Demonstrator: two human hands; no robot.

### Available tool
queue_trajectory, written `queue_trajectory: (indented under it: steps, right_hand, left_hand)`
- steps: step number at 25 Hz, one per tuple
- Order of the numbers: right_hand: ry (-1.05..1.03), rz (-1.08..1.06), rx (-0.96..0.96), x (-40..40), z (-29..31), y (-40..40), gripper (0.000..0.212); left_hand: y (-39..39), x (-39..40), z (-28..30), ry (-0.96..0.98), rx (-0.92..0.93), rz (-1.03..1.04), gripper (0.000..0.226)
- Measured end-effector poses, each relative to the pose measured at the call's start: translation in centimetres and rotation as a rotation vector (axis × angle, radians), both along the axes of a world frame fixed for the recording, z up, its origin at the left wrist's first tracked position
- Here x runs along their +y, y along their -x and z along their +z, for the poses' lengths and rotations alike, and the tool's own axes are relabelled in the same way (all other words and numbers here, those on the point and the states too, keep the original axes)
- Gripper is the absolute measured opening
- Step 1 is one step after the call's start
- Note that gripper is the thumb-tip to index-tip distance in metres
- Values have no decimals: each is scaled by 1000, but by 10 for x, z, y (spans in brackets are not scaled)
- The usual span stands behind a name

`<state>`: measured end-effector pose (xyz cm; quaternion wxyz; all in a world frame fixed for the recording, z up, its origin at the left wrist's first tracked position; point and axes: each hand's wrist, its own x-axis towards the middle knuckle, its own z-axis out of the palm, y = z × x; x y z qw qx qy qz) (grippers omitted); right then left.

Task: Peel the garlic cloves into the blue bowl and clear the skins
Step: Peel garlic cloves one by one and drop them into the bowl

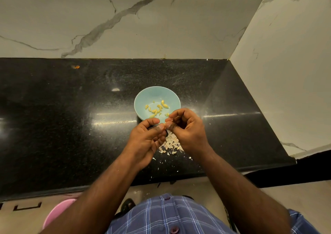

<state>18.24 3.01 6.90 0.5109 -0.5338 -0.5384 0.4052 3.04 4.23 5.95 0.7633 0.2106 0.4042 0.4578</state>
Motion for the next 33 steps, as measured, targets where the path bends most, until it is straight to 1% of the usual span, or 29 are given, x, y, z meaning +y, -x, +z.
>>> queue_trajectory:
  steps: [3,7,12,16,19,23,25,28,33]
  right_hand:
    - [62,-9,38,-1,-2,2,22]
    - [138,-2,143,0,0,2,23]
    - [298,5,299,2,6,-2,22]
    - [353,64,272,4,9,-6,27]
    - [322,57,286,2,10,-5,29]
    - [282,68,233,0,11,-5,27]
    - [308,56,244,0,12,-4,27]
    - [394,-6,329,1,16,-3,27]
    - [546,-71,415,2,20,-1,28]
  left_hand:
    - [0,-2,-3,-116,107,47,17]
    - [0,-5,-3,-280,249,68,13]
    - [5,-3,-3,-375,354,34,14]
    - [9,1,-4,-412,448,-38,19]
    - [9,1,-5,-361,432,-43,24]
    - [12,1,-4,-245,305,-26,40]
    - [11,1,-4,-223,275,-15,40]
    - [10,1,-8,-280,339,-2,29]
    - [9,0,-7,-410,418,-21,27]
